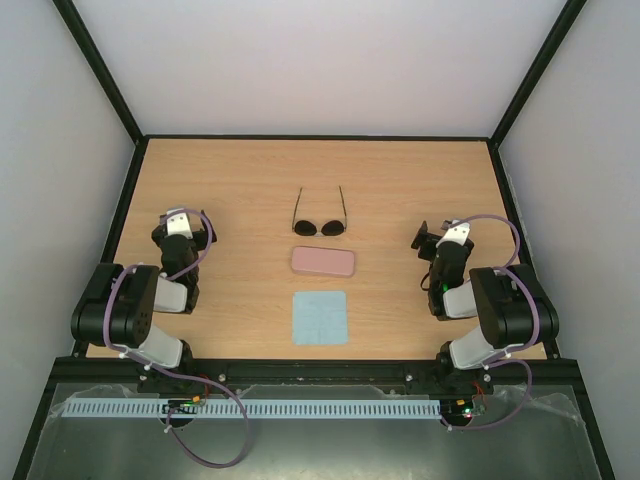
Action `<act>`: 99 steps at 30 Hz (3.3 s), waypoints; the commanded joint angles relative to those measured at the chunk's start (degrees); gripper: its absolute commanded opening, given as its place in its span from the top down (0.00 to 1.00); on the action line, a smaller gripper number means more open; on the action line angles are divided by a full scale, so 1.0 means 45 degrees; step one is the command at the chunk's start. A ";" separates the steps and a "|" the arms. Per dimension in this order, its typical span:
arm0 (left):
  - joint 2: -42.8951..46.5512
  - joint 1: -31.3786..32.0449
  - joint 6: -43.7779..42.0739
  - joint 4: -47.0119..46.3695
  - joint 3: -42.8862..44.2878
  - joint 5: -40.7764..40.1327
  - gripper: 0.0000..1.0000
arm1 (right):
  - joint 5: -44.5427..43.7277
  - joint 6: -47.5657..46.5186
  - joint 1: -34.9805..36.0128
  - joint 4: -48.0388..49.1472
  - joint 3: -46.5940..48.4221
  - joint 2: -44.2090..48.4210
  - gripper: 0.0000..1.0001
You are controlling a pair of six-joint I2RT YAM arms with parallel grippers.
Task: Organize the sunglasses
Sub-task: Pick up the sunglasses case from the center of the board.
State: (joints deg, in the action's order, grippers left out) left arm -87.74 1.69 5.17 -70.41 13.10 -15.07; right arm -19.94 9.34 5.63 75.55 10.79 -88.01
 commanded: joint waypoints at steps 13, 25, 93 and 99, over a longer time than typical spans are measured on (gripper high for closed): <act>-0.0003 0.0034 0.0004 -0.0740 -0.0066 -0.0049 0.01 | -0.0139 -0.0133 -0.0023 0.0261 0.0125 0.0004 0.01; 0.0004 0.0034 0.0018 -0.0740 -0.0079 -0.0049 0.01 | -0.0141 -0.0141 -0.0020 0.0291 0.0097 0.0011 0.01; 0.4203 0.4505 0.7149 1.6826 0.7060 0.9330 0.01 | 0.7414 0.5160 0.3852 -2.0591 0.8985 0.4381 0.05; 0.4215 0.5336 0.7931 1.6670 0.5858 0.7721 0.00 | 0.5940 0.4690 0.4682 -2.0440 0.8582 0.3842 0.14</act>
State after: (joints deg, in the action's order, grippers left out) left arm -69.32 24.99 39.40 3.03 42.92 25.34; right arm 13.56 33.08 23.92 -14.72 49.91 -68.38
